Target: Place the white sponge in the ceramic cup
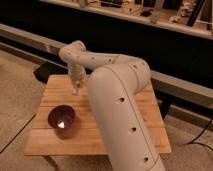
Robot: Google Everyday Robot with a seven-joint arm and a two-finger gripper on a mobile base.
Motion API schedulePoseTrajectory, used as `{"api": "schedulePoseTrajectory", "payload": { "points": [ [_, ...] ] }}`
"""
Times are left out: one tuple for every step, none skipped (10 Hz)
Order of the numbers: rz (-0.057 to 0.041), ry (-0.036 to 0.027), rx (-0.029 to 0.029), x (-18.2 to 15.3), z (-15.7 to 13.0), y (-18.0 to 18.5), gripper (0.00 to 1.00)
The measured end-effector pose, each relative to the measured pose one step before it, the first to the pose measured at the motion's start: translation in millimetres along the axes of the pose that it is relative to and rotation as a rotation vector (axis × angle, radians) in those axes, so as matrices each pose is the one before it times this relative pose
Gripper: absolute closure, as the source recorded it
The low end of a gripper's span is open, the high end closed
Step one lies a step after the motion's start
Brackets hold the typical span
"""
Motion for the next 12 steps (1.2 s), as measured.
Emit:
{"api": "schedulePoseTrajectory", "payload": {
  "points": [
    [0.00014, -0.01717, 0.0037, -1.13, -10.27, -3.47, 1.0],
    [0.00071, -0.01897, 0.0047, -1.91, -10.5, -4.43, 1.0],
    [0.00002, -0.01623, 0.00481, -2.06, -8.79, -3.6, 1.0],
    [-0.00011, -0.02993, 0.01579, -5.4, -14.4, -9.58, 1.0],
    [0.00081, -0.01838, 0.01219, -4.52, -8.78, -7.15, 1.0],
    [0.00123, -0.01599, 0.01158, -4.37, -8.44, -7.17, 1.0],
    [-0.00376, -0.01488, 0.01311, -4.43, -9.04, -7.69, 1.0],
    [-0.00976, -0.01302, 0.01106, -4.93, -7.71, -7.27, 1.0],
    [-0.01063, -0.00881, 0.01054, -4.38, -5.1, -7.61, 1.0],
    [-0.01607, -0.01042, 0.01418, -5.51, -4.03, -8.86, 1.0],
    [-0.01236, -0.01184, 0.009, -6.08, -1.84, -7.39, 1.0],
    [-0.0138, -0.01245, 0.01053, -7.17, -0.47, -9.34, 1.0]
  ]
}}
